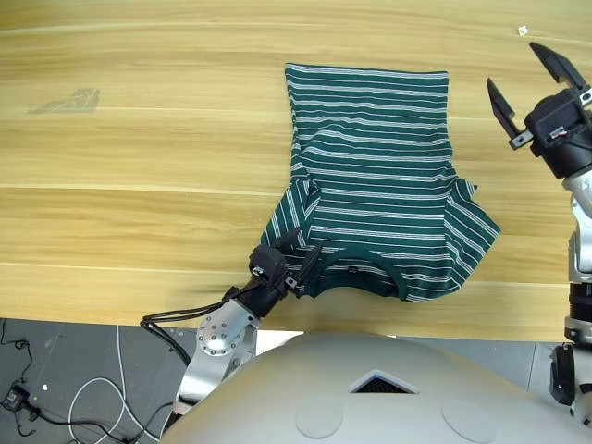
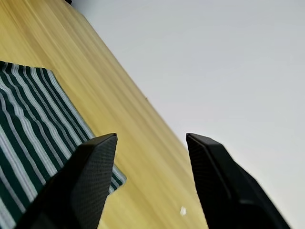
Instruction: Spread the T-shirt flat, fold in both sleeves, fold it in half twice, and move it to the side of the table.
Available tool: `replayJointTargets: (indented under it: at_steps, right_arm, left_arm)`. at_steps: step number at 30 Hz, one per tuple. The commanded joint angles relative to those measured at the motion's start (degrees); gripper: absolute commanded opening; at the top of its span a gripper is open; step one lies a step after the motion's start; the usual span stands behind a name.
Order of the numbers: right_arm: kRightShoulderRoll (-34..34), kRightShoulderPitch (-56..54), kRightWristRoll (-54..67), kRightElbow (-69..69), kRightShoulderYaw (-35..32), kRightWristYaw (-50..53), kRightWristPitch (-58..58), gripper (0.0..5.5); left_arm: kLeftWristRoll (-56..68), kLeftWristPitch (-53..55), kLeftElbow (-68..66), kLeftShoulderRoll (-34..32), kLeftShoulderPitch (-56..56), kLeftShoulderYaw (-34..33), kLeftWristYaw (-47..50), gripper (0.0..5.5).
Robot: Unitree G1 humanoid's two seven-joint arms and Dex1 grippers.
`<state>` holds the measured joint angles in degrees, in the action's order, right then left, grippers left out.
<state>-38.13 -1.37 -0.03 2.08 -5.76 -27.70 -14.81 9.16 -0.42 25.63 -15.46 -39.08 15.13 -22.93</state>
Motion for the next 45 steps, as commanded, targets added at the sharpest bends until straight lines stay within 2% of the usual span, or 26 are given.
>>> replayJointTargets:
  at_steps: [1,5,8,10,17,22,36,45]
  right_arm:
    - [-0.2,4.6,13.1,-1.4,-3.3,-9.4,7.1,2.69]
    - [-0.8,9.7,30.2,-7.9,-9.7,-24.4,16.8,2.69]
    - [-3.2,12.2,32.2,-14.6,-10.4,-34.3,18.8,2.69]
    - [-4.6,12.4,30.0,-20.6,-9.0,-38.6,18.5,2.69]
    - [-6.8,12.6,22.9,-29.6,-5.2,-46.0,14.6,2.69]
    - [-7.1,11.5,20.7,-33.4,-4.0,-47.7,12.6,2.69]
    - [-6.8,9.1,20.8,-35.7,-4.3,-48.4,11.4,0.09]
    - [-7.4,8.4,25.5,-27.8,-7.4,-51.1,13.1,0.03]
  left_arm:
    - [4.4,-0.1,3.1,-0.3,0.8,-4.8,0.2,2.46]
    - [16.7,0.8,7.1,3.1,3.0,-16.4,4.6,2.46]
    - [25.2,1.3,8.8,4.6,4.1,-24.1,7.7,2.46]
    - [25.7,1.7,9.0,4.6,4.1,-26.1,8.6,2.46]
    - [22.4,3.5,7.2,4.9,4.0,-26.6,10.2,2.46]
    - [20.3,3.3,6.5,5.7,3.7,-26.1,10.3,2.46]
    - [18.0,2.9,3.7,6.8,5.3,-24.9,9.4,2.50]
    - [15.8,2.7,3.2,7.1,5.8,-24.1,9.1,2.50]
